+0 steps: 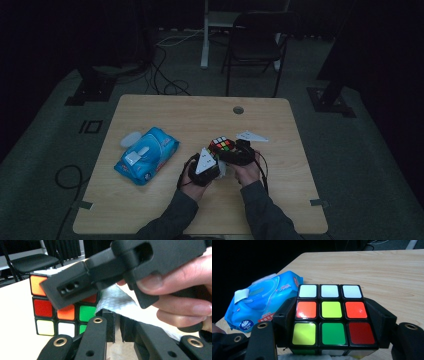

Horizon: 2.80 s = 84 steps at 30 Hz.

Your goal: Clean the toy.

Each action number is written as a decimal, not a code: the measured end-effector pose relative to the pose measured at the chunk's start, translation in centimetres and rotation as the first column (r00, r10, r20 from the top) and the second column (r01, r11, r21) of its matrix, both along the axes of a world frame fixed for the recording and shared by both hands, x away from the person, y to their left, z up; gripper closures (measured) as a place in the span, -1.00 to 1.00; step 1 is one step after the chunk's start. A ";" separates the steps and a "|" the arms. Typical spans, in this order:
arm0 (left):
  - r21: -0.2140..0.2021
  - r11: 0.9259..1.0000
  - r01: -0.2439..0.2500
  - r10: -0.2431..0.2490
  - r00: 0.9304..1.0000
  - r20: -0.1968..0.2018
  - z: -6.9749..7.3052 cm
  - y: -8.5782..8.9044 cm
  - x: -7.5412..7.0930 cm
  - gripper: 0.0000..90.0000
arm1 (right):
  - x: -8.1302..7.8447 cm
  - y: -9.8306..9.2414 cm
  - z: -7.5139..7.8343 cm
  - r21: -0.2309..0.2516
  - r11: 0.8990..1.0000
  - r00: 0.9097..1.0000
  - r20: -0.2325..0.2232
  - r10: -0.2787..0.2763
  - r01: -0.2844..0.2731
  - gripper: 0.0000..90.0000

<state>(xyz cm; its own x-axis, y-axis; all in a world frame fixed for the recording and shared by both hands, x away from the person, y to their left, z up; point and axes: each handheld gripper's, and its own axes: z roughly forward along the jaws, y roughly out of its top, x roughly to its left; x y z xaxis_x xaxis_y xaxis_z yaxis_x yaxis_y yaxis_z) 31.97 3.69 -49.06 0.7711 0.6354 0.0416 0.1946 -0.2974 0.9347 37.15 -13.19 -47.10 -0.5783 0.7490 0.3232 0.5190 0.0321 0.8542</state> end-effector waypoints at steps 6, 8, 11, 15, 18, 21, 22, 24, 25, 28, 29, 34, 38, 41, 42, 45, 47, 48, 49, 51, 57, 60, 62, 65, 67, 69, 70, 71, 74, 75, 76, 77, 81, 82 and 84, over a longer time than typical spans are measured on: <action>0.008 1.000 0.002 -0.002 1.000 -0.003 -0.2 -0.2 0.1 0.88 | 0.0 -0.2 0.0 0.005 1.000 1.000 -0.001 -0.011 0.011 -0.25; 0.018 1.000 0.005 -0.005 1.000 -0.005 -0.3 -0.2 0.1 0.88 | 0.0 -0.3 -0.1 0.008 1.000 1.000 -0.004 -0.015 0.015 -0.25; 0.029 1.000 0.006 -0.005 1.000 -0.011 -0.5 -0.2 0.2 0.88 | 0.0 -0.4 -0.1 0.008 1.000 1.000 -0.002 -0.017 0.017 -0.25; 0.041 0.999 0.004 -0.003 1.000 -0.023 -0.8 -0.2 0.3 0.88 | 0.1 -0.5 0.1 0.013 1.000 1.000 0.000 -0.021 0.021 -0.25; 0.043 0.999 0.004 -0.003 1.000 -0.027 -0.9 -0.2 0.4 0.88 | 0.1 -0.6 0.2 0.012 1.000 1.000 0.004 -0.024 0.024 -0.25; 0.049 0.999 0.006 -0.004 0.999 -0.033 -1.1 -0.2 0.4 0.88 | 0.1 -0.7 0.2 0.011 1.000 1.000 0.006 -0.025 0.025 -0.25; 0.050 0.999 0.007 -0.005 0.999 -0.038 -1.1 -0.2 0.4 0.88 | 0.1 -0.7 0.3 0.010 1.000 1.000 0.007 -0.025 0.025 -0.25; 0.037 0.999 0.006 -0.004 0.999 -0.052 -1.2 -0.1 0.4 0.88 | 0.1 -0.8 0.3 0.012 1.000 1.000 0.006 -0.024 0.024 -0.25; 0.035 0.999 0.004 -0.003 0.999 -0.053 -1.2 -0.1 0.4 0.88 | 0.1 -0.8 0.3 0.016 1.000 1.000 0.006 -0.022 0.022 -0.25; 0.043 0.999 0.003 0.000 0.998 -0.056 -1.3 0.0 0.4 0.88 | 0.0 -0.8 0.4 0.015 1.000 1.000 0.013 -0.021 0.021 -0.25; 0.044 0.999 0.002 0.001 0.998 -0.057 -1.3 0.1 0.3 0.88 | 0.0 -0.8 0.4 0.015 1.000 1.000 0.013 -0.019 0.019 -0.25; 0.072 0.997 0.000 0.004 0.998 -0.057 -1.6 0.2 0.4 0.88 | 0.0 -0.8 0.4 0.016 1.000 1.000 0.017 -0.020 0.020 -0.25; 0.090 0.996 -0.024 0.030 0.997 -0.067 -2.1 0.3 0.6 0.88 | 0.0 -0.8 0.5 0.018 1.000 1.000 0.018 -0.020 0.019 -0.25; 0.084 0.995 -0.056 0.063 0.994 -0.087 -2.5 1.0 1.0 0.88 | 0.0 -1.0 0.6 0.014 1.000 1.000 0.023 -0.019 0.018 -0.25; 0.080 0.995 -0.065 0.072 0.993 -0.089 -2.5 1.2 1.1 0.88 | 0.0 -1.1 0.6 0.013 1.000 1.000 0.022 -0.019 0.019 -0.25; 0.079 0.993 -0.089 0.097 0.991 -0.093 -2.5 2.1 1.3 0.88 | 0.0 -1.3 0.6 0.007 1.000 1.000 0.020 -0.018 0.018 -0.25; 0.081 0.991 -0.104 0.111 0.990 -0.091 -2.5 2.6 1.3 0.88 | 0.1 -1.3 0.5 0.004 1.000 1.000 0.020 -0.017 0.017 -0.25; 0.080 0.991 -0.109 0.116 0.989 -0.090 -2.5 2.8 1.4 0.88 | 0.1 -1.3 0.5 0.001 1.000 1.000 0.020 -0.016 0.016 -0.25; 0.081 0.990 -0.113 0.120 0.989 -0.091 -2.5 3.0 1.4 0.88 | 0.1 -1.3 0.5 -0.004 1.000 1.000 0.022 -0.016 0.016 -0.25; 0.078 0.989 -0.126 0.133 0.987 -0.094 -2.5 3.5 1.5 0.88 | 0.1 -1.3 0.4 -0.021 1.000 0.999 0.027 -0.022 0.022 -0.25; 0.081 0.984 -0.157 0.165 0.981 -0.098 -2.8 4.6 1.6 0.88 | 0.1 -1.7 -0.1 -0.058 0.998 0.999 0.029 -0.029 0.031 -0.25; 0.087 0.981 -0.173 0.182 0.978 -0.100 -2.9 5.1 1.6 0.88 | 0.0 -1.8 -0.2 -0.083 0.996 0.999 0.034 -0.034 0.037 -0.25; 0.089 0.980 -0.180 0.189 0.977 -0.103 -2.9 5.4 1.6 0.88 | 0.0 -1.8 -0.3 -0.118 0.992 0.998 0.048 -0.044 0.049 -0.25; 0.096 0.978 -0.188 0.197 0.975 -0.103 -3.0 5.9 1.7 0.88 | 0.0 -2.0 -0.6 -0.142 0.988 0.998 0.049 -0.049 0.056 -0.25; 0.099 0.976 -0.195 0.205 0.973 -0.106 -3.1 6.1 1.7 0.88 | -0.1 -2.0 -0.8 -0.162 0.985 0.997 0.054 -0.054 0.062 -0.25; 0.104 0.974 -0.202 0.212 0.972 -0.104 -3.1 6.3 1.7 0.88 | -0.1 -2.0 -1.0 -0.180 0.982 0.997 0.058 -0.056 0.066 -0.25; 0.105 0.973 -0.204 0.215 0.971 -0.105 -3.1 6.5 1.7 0.88 | -0.2 -2.0 -1.1 -0.193 0.979 0.996 0.062 -0.058 0.069 -0.25; 0.105 0.972 -0.210 0.221 0.970 -0.106 -3.2 6.6 1.7 0.87 | -0.2 -2.0 -1.2 -0.203 0.977 0.996 0.062 -0.059 0.071 -0.25; 0.110 0.969 -0.220 0.232 0.967 -0.109 -3.3 7.0 1.7 0.87 | -0.2 -2.2 -1.5 -0.221 0.972 0.996 0.065 -0.067 0.080 -0.25; 0.113 0.968 -0.225 0.238 0.965 -0.110 -3.3 7.3 1.7 0.87 | -0.2 -2.3 -1.6 -0.227 0.971 0.996 0.065 -0.069 0.082 -0.25; 0.114 0.966 -0.230 0.243 0.964 -0.111 -3.4 7.4 1.7 0.87 | -0.2 -2.4 -1.8 -0.235 0.968 0.995 0.063 -0.074 0.087 -0.25; 0.116 0.965 -0.235 0.248 0.962 -0.112 -3.4 7.6 1.7 0.87 | -0.2 -2.5 -2.0 -0.244 0.966 0.995 0.063 -0.077 0.090 -0.25; 0.123 0.959 -0.254 0.268 0.956 -0.116 -3.7 8.3 1.7 0.86 | -0.2 -3.0 -2.6 -0.270 0.957 0.994 0.060 -0.089 0.102 -0.25; 0.123 0.958 -0.258 0.272 0.955 -0.117 -3.7 8.4 1.7 0.86 | -0.2 -3.0 -2.8 -0.276 0.955 0.994 0.057 -0.092 0.104 -0.25; 0.128 0.956 -0.264 0.279 0.953 -0.120 -3.8 8.7 1.7 0.86 | -0.2 -3.2 -3.0 -0.286 0.952 0.994 0.055 -0.097 0.109 -0.25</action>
